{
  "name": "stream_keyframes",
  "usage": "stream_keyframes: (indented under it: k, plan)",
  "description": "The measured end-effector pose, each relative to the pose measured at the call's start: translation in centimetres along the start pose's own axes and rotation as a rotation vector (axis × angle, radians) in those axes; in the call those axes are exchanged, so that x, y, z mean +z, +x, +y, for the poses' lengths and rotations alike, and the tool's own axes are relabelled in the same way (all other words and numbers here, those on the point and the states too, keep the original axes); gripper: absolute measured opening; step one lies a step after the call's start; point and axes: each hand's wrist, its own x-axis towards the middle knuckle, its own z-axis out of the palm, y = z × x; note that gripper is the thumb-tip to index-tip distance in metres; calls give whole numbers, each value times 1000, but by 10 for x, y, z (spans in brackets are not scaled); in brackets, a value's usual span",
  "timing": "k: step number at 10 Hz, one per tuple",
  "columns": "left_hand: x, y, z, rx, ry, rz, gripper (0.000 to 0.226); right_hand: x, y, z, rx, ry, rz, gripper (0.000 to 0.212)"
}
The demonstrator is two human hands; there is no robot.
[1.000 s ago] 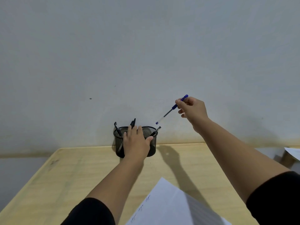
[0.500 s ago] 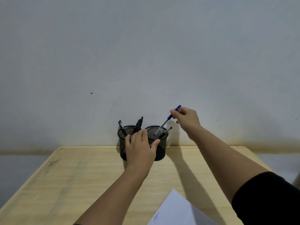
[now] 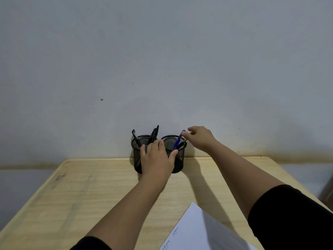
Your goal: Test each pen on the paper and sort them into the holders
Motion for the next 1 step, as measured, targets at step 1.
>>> stream_keyframes:
  k: [1]
  plan:
    - [-5, 5, -1, 16, 47, -86, 65, -3, -12, -4, -7, -145, 0, 59]
